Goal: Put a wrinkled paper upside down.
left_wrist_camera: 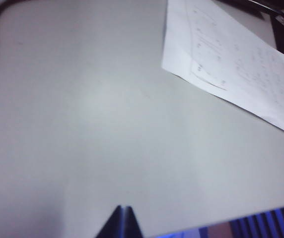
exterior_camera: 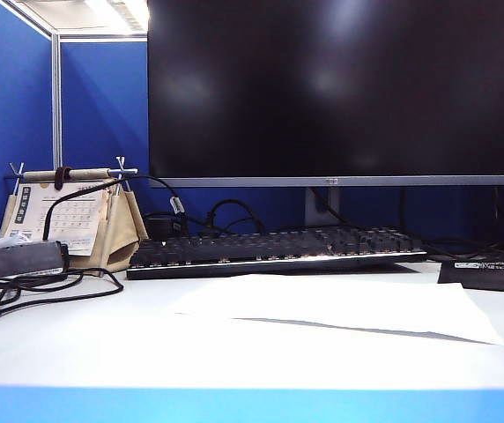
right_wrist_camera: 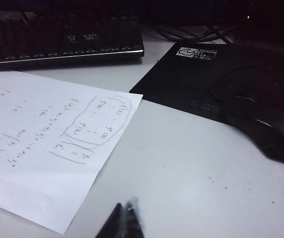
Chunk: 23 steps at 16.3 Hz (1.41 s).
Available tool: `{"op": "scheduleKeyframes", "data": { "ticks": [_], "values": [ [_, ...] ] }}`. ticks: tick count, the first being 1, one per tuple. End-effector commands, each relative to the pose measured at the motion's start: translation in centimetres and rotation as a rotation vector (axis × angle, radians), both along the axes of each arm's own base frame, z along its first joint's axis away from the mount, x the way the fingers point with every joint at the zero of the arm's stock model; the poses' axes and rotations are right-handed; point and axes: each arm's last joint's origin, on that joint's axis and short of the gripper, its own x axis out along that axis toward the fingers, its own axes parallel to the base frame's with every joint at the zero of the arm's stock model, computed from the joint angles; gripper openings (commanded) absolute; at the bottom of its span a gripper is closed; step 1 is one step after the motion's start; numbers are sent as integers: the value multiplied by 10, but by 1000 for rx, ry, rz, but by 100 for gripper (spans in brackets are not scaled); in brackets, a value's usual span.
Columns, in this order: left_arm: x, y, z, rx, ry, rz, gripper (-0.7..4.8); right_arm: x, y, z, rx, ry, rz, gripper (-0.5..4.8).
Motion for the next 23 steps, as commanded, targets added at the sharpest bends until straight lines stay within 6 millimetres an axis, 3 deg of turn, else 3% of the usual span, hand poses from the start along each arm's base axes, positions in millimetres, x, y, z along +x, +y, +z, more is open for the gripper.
{"op": "scheduleKeyframes", "data": {
  "ticks": [1,2,4,5,7,12,13,14,16,18,20,22,23],
  "values": [
    [0,-2,2,-40,1,-68,225,1,0,2,20,-26,-5,-5],
    [-1,-2,2,-43,2,-74,281,1,1,3,26,-33,-5,-5],
    [-1,-3,2,-49,9,-89,265,1,1,4,35,-44,-6,-5],
    [-1,-3,2,-48,11,-89,234,1,1,5,36,-45,-5,-5],
    [-1,-3,2,-47,12,-90,11,1,1,4,35,-44,-4,-5],
    [-1,-3,2,-49,13,-93,-4,2,1,8,56,-71,-5,-5],
    [-2,-3,2,-53,13,-118,81,2,2,12,89,-109,-3,-5],
    [-2,-4,2,-63,18,-148,247,3,3,20,140,-167,17,-4],
    [-3,-5,2,-85,28,-196,426,1,5,38,233,-260,147,-4],
    [-5,-7,4,-129,45,-275,440,-4,6,59,298,-342,278,4],
    [-6,-8,4,-151,56,-324,439,-7,4,66,273,-321,277,68],
    [-6,-10,9,-175,52,-372,427,-11,0,80,245,-324,264,222],
    [-5,-11,15,-186,39,-391,424,-14,-4,91,259,-353,250,241]
  ]
}}
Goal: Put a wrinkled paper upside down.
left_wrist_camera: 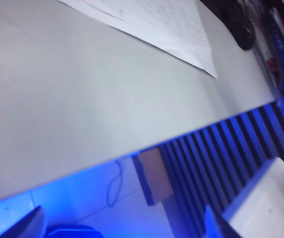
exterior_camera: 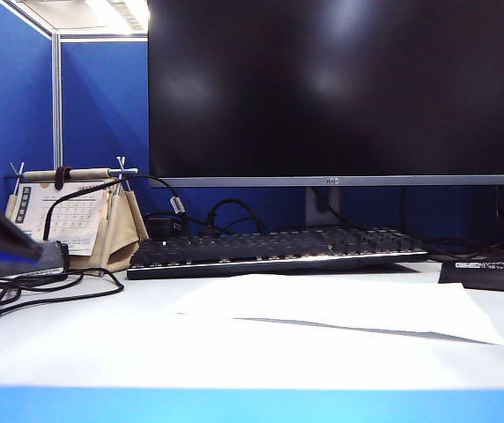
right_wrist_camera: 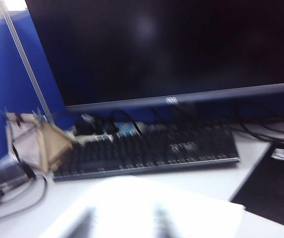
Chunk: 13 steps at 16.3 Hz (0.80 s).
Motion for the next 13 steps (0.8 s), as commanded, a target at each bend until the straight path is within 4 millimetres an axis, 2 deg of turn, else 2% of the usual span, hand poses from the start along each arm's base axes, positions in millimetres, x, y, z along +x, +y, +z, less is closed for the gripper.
{"op": "scheduleKeyframes", "data": {
  "ticks": [1,3,5,6,7,8,9,11,12,13],
  "values": [
    [4,-4,22,-48,-73,-58,424,-9,-10,35,27,-80,-59,241],
    [7,-5,41,-31,-189,-79,425,-16,-18,72,-37,-124,-101,241],
    [10,-6,62,-26,-282,-72,425,-16,-20,113,-75,-97,-128,239],
    [11,-6,77,-28,-338,-62,425,-9,-16,137,-136,-67,-138,239],
    [11,-6,84,-36,-357,-62,425,0,-11,151,-176,-38,-106,239],
    [12,-7,90,-44,-368,-60,425,10,-5,159,-210,2,-76,229],
    [11,-7,95,-52,-380,-66,425,25,0,165,-255,80,-35,196],
    [10,-7,101,-74,-393,-103,425,59,4,170,-327,299,3,198],
    [10,-7,103,-80,-394,-116,425,80,-1,168,-318,397,53,198],
    [9,-8,102,-86,-390,-144,425,116,-24,159,-212,491,147,203]
  ]
}}
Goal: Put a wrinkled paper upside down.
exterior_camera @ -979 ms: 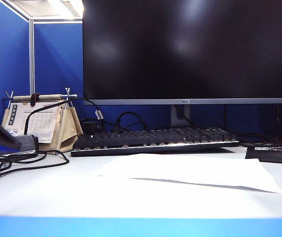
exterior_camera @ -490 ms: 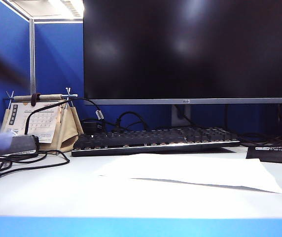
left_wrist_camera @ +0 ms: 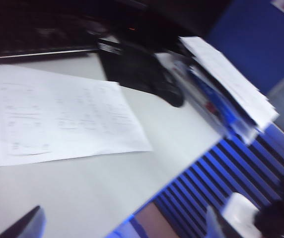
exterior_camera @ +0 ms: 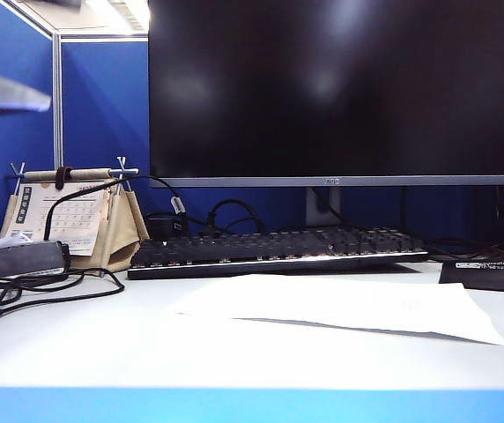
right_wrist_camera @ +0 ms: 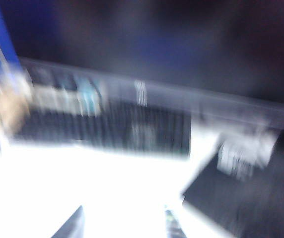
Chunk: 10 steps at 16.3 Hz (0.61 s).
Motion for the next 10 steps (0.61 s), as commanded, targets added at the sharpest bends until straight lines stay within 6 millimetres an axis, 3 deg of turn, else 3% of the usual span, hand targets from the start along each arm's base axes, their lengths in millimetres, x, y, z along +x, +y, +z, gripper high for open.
{"op": "scheduleKeyframes", "data": {
  "ticks": [1,3,5,7,10],
  "values": [
    [-2,-1,2,-6,1,-68,426,74,-54,-28,314,285,143,204],
    [-2,-1,2,-6,2,-68,426,106,-95,-50,483,351,48,235],
    [-2,-1,2,9,-20,-60,426,141,-116,-89,540,471,-10,235],
    [-1,-1,1,18,-18,-61,426,168,-111,-125,565,599,8,236],
    [-1,-1,-2,50,-27,-61,426,197,-85,-169,470,725,11,248]
  ]
}}
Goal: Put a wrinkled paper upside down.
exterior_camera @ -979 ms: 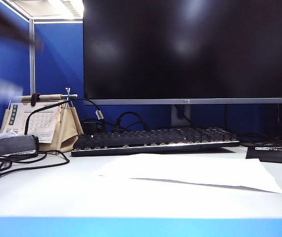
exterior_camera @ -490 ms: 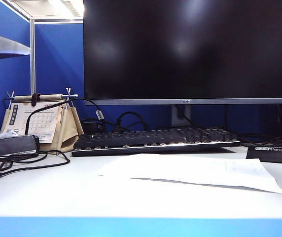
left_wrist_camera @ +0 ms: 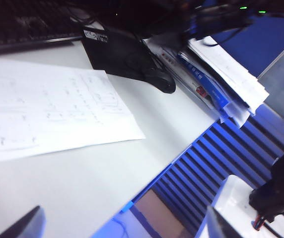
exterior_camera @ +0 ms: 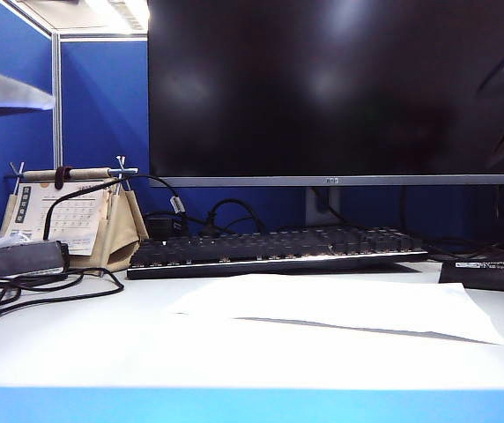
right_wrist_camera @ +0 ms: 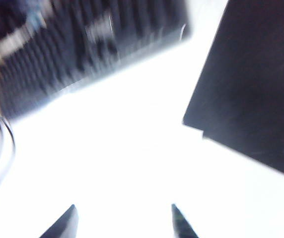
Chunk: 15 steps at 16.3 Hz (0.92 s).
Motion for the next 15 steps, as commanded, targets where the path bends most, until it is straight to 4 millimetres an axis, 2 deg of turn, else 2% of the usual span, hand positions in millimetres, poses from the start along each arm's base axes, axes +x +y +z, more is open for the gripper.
{"op": "scheduleKeyframes", "data": {
  "ticks": [1,4,7,11,15],
  "values": [
    [0,0,-1,17,0,-4,426,22,21,-30,-127,46,30,274],
    [-1,0,-2,27,18,-2,426,18,25,-47,-147,143,94,275],
    [0,1,-2,32,14,22,426,16,21,-50,-280,172,71,275],
    [0,1,-2,31,15,18,426,27,20,-63,-255,147,76,275],
    [0,1,-2,30,15,19,426,39,26,-89,-215,166,91,275]
  ]
}}
